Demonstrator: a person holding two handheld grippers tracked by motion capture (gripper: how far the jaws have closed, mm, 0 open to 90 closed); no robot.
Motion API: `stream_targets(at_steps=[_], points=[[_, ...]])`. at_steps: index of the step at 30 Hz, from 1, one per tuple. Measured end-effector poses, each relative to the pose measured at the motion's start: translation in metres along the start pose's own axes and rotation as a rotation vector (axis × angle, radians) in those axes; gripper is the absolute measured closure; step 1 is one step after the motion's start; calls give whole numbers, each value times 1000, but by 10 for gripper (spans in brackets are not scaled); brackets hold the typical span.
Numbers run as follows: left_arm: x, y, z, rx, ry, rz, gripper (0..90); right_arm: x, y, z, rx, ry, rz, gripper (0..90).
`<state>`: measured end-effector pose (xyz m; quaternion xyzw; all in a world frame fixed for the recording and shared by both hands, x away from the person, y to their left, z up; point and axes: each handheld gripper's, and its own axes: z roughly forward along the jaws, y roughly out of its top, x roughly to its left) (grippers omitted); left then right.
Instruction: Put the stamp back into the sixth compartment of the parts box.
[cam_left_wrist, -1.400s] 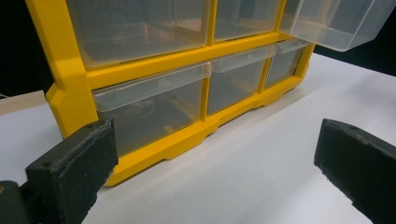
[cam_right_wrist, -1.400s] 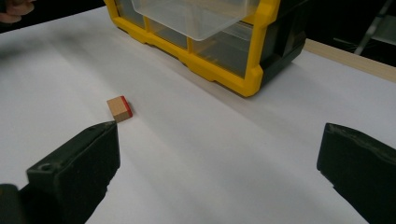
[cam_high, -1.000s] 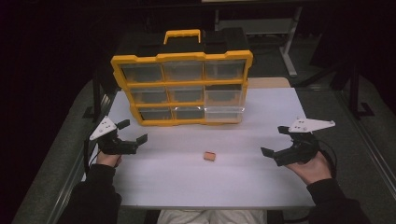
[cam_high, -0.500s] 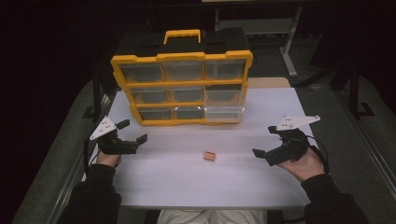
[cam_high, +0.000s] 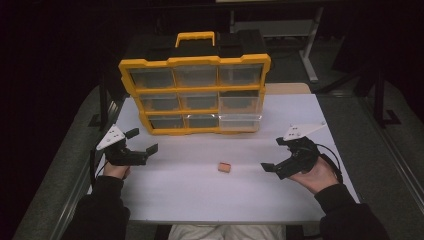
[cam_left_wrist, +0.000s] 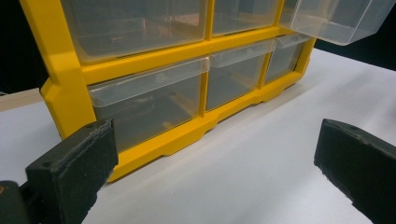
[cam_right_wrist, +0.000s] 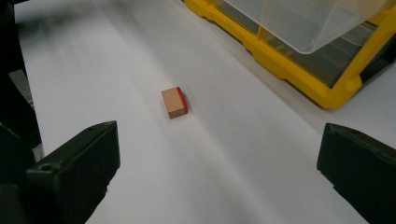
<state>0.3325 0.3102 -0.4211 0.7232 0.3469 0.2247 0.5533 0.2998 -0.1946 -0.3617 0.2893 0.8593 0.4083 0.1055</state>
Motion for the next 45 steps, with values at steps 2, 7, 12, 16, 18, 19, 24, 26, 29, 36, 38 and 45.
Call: stream_targets(at_steps=[2, 7, 12, 16, 18, 19, 24, 26, 29, 36, 38, 45], points=[[0, 1, -1, -9, 4, 5, 0, 2, 3, 3, 11, 9, -6, 0], [-1, 0, 0, -8, 1, 9, 0, 7, 8, 11, 32, 29, -24, 0], [-1, 0, -1, -7, 2, 11, 0, 13, 11, 17, 48, 47, -44, 0], [-1, 0, 0, -9, 1, 9, 0, 15, 12, 22, 61, 54, -52, 0], [-1, 0, 0, -6, -3, 6, 0, 18, 13, 26, 72, 63, -59, 0], [-1, 0, 0, -6, -3, 6, 0, 18, 13, 26, 72, 63, -59, 0], [-1, 0, 0, -3, -5, 12, 0, 22, 14, 33, 91, 75, -73, 0], [-1, 0, 0, -3, -3, 10, 0, 24, 15, 36, 103, 82, -78, 0], [-1, 0, 0, -4, -4, 9, 0, 25, 16, 40, 110, 87, -82, 0], [-1, 0, 0, -5, -4, 9, 0, 29, 17, 51, 133, 103, -99, 0], [-1, 0, 0, -5, -5, 9, 0, 30, 17, 52, 135, 104, -102, 0], [-1, 0, 0, -7, -5, 9, 0, 33, 18, 63, 170, 114, -120, 0]])
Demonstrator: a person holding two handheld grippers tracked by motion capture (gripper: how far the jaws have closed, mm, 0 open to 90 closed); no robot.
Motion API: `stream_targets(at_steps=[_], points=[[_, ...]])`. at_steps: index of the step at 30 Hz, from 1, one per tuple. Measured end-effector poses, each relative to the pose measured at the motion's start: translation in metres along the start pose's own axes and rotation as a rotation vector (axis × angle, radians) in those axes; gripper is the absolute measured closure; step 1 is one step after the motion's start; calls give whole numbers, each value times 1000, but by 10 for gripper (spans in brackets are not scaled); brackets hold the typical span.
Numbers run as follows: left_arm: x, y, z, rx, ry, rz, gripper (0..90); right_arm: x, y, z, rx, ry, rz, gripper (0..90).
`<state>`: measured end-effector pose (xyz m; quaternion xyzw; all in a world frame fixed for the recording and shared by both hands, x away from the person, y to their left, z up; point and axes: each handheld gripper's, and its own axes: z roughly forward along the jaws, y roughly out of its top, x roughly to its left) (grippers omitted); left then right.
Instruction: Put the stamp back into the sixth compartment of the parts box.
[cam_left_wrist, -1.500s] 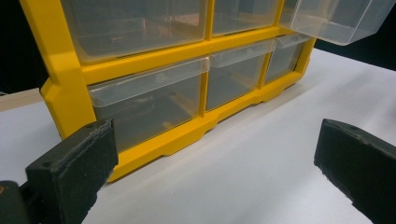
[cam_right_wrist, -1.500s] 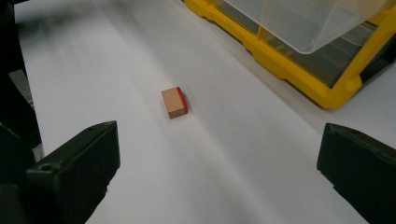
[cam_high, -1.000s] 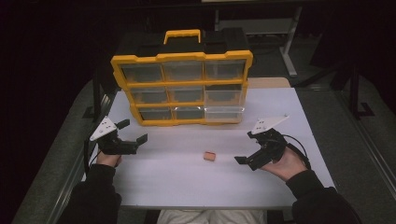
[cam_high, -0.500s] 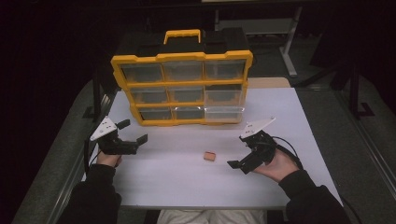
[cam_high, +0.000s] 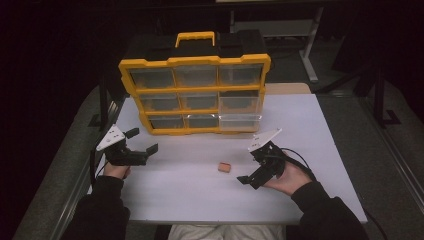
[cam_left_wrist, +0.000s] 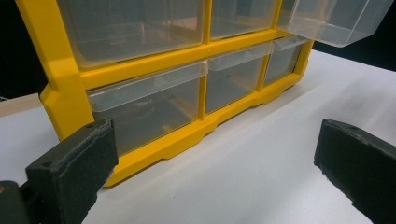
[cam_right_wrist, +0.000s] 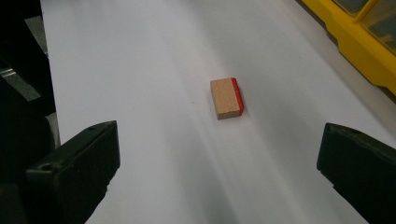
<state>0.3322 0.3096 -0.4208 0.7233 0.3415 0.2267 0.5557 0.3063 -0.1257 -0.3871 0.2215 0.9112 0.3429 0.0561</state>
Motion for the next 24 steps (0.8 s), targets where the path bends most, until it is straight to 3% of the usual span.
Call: stream_targets(at_steps=[24], points=[[0, 0, 0, -2, -1, 2, 0, -2, 6, 27, 51, 35, -6, 0]])
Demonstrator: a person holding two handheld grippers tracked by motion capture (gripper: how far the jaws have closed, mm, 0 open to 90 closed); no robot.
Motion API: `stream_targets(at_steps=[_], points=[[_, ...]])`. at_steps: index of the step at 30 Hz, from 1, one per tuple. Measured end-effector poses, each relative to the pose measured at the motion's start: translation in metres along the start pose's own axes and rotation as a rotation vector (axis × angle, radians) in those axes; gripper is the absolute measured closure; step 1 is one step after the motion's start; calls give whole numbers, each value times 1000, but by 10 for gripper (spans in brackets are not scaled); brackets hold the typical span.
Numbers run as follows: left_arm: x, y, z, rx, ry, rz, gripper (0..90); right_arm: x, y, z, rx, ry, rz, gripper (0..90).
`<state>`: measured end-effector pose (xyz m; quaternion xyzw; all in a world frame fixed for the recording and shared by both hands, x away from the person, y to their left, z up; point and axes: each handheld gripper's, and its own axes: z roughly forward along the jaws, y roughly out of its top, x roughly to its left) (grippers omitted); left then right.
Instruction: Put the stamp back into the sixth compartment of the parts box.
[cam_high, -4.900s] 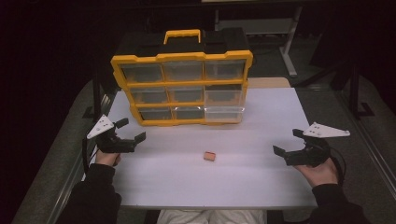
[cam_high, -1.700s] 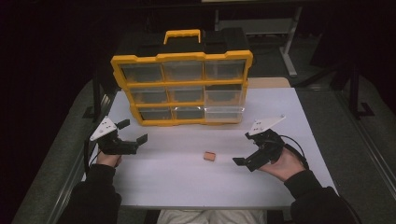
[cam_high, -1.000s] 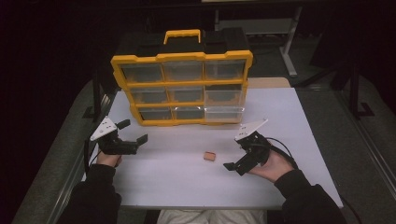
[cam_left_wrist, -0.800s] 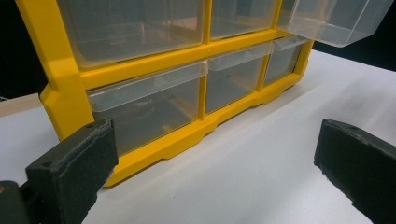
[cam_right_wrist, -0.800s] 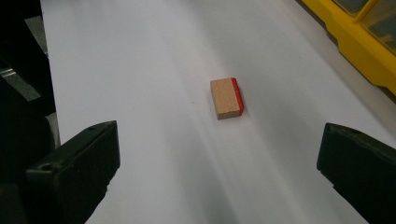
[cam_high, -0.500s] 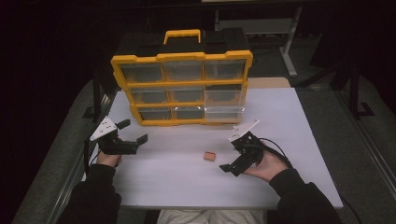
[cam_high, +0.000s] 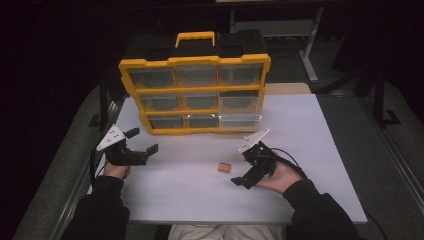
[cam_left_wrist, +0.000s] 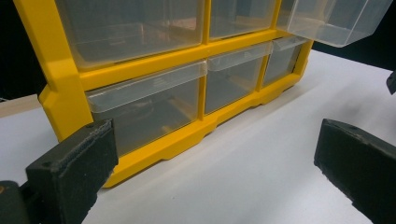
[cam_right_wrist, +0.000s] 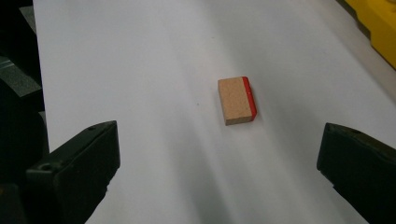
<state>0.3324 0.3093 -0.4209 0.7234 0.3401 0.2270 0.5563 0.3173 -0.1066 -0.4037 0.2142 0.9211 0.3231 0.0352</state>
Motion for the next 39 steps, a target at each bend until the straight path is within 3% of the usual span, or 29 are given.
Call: stream_targets(at_steps=[21, 30, 39], points=[[0, 0, 0, -1, -3, 4, 0, 1, 9, 37, 64, 38, -30, 0], [-1, 0, 1, -6, -2, 10, 0, -4, 10, 53, 92, 28, -22, 0], [-2, 0, 1, -7, 2, 15, 0, -15, 11, 57, 52, 7, -37, 172]])
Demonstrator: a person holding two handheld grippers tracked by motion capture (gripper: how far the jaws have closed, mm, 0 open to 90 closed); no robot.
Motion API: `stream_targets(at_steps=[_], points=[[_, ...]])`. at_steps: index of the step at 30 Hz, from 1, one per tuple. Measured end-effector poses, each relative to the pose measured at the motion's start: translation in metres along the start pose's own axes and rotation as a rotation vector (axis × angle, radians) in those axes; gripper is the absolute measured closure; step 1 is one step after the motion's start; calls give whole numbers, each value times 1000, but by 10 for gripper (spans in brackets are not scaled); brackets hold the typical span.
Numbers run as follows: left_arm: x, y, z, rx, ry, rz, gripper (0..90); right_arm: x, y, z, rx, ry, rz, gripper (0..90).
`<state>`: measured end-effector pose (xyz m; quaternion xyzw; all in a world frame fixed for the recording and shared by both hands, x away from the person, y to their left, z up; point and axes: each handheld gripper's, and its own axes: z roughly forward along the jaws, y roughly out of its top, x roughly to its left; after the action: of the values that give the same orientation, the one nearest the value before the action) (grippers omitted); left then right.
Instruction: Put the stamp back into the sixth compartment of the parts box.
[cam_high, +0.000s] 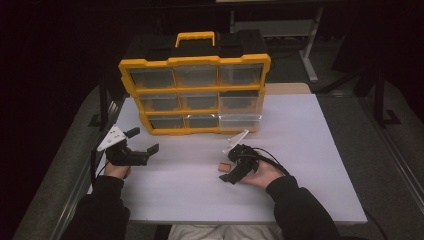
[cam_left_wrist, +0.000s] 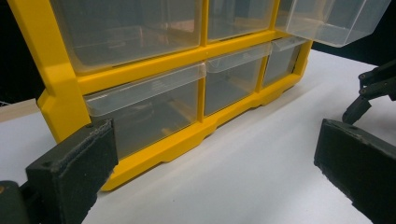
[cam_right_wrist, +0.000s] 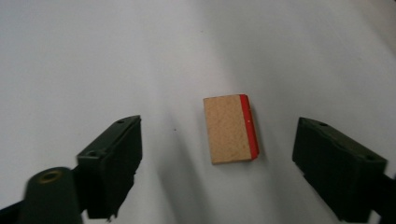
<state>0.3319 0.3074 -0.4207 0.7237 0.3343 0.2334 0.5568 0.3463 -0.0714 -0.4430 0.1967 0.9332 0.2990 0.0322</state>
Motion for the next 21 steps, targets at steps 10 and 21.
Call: stream_targets(at_steps=[10, 21], points=[[0, 0, 1, 0, -4, -4, 0, 0, 2, 5, 16, 0, -3, 397], [1, 0, 0, -13, -10, -17, 0, 2, 7, 3, 13, 2, -22, 648]])
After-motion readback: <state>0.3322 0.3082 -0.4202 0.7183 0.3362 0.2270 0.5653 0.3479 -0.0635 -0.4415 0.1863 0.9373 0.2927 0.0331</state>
